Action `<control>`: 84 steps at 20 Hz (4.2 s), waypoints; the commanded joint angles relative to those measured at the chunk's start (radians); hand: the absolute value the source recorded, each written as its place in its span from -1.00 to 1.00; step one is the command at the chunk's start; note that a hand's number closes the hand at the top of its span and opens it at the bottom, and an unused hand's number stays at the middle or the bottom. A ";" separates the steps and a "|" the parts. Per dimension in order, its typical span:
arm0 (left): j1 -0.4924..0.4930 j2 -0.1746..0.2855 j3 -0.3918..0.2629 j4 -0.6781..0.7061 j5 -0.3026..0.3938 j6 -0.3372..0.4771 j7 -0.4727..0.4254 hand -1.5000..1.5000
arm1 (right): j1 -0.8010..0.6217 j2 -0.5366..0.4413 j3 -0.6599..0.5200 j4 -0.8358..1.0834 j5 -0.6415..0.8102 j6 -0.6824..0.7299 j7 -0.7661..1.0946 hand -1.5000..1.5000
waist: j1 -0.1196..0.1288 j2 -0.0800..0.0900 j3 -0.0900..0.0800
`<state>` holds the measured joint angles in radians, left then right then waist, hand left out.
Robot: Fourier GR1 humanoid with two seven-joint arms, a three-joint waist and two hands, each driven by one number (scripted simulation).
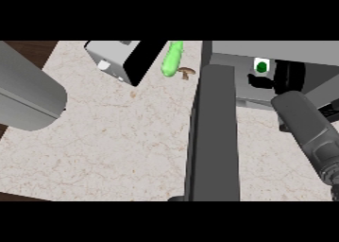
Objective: Pick up the milk, place it into the microwave and close the microwave
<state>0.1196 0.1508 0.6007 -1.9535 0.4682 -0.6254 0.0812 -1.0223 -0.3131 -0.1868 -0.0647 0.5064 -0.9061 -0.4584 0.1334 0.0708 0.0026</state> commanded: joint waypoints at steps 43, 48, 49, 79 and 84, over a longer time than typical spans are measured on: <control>-0.039 -0.149 -0.434 -0.031 -0.175 -0.036 0.068 1.00 | 0.271 0.190 -0.245 -0.132 -0.344 0.899 -0.505 -1.00 | -0.133 -0.073 -0.002; -0.004 -0.150 -0.495 -0.023 -0.161 -0.038 0.094 1.00 | 0.424 0.180 -0.201 -0.219 -0.347 0.951 -0.526 -1.00 | -0.142 -0.076 -0.003; 0.005 -0.135 -0.463 -0.059 -0.111 -0.065 0.133 1.00 | 0.449 0.230 -0.186 -0.268 -0.351 0.912 -0.535 -1.00 | -0.141 -0.077 -0.003; -0.471 -0.151 -1.249 0.914 -0.588 0.645 -0.483 1.00 | 1.318 0.169 0.009 -1.344 -0.469 1.234 -0.399 -1.00 | -0.183 -0.066 -0.005; -0.592 -0.151 -1.321 1.028 -0.400 0.782 -0.540 1.00 | 1.296 0.145 0.000 -1.506 -0.583 1.292 -0.249 -1.00 | -0.213 -0.059 -0.007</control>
<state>-0.3823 0.0043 -0.6467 -1.0294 -0.0509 0.0508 -0.4338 0.2843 -0.1497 -0.1855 -1.4740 -0.0150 0.3299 -0.7773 -0.0654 0.0058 -0.0036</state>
